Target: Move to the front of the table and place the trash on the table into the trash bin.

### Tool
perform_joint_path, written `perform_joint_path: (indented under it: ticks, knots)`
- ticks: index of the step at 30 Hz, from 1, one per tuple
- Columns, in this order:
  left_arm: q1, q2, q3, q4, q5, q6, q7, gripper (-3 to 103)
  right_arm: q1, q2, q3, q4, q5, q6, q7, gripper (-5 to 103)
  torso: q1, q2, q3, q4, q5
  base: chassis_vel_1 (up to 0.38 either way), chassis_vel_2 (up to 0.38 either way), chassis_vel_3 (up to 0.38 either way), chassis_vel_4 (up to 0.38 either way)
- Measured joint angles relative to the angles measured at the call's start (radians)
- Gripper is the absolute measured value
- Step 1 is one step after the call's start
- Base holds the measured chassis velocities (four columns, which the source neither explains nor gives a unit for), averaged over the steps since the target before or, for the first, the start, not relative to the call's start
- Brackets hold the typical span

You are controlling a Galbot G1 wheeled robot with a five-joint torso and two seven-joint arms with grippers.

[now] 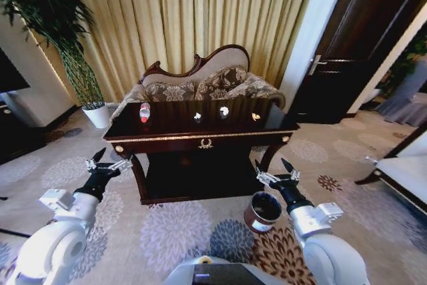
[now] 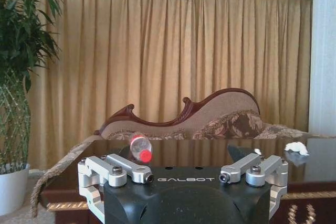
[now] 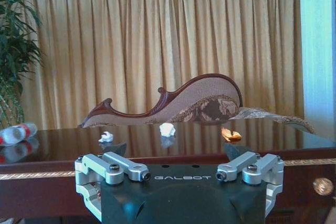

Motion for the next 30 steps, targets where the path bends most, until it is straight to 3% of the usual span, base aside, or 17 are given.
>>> perform_joint_path:
  ticks: [22,27,30]
  knots:
    - [0.013,-0.020,-0.002,-0.015,0.008,-0.003,0.002,100,0.004,-0.003,-0.010,-0.005,-0.011,0.005,-0.007,100,0.000,0.000,0.000,0.0000,-0.0003,-0.212,0.201,0.204,-0.197]
    - [0.013,-0.021,-0.004,-0.016,0.008,-0.003,0.002,100,0.016,-0.004,-0.018,-0.020,-0.015,0.023,0.008,100,0.000,0.000,0.000,-0.0001,-0.0003,-0.125,0.129,0.121,-0.137]
    - [0.013,-0.023,-0.001,-0.015,0.009,-0.003,0.002,100,0.025,-0.006,-0.021,-0.021,-0.013,-0.002,0.030,100,0.000,0.000,0.000,0.0001,-0.0003,-0.022,0.090,0.046,-0.051]
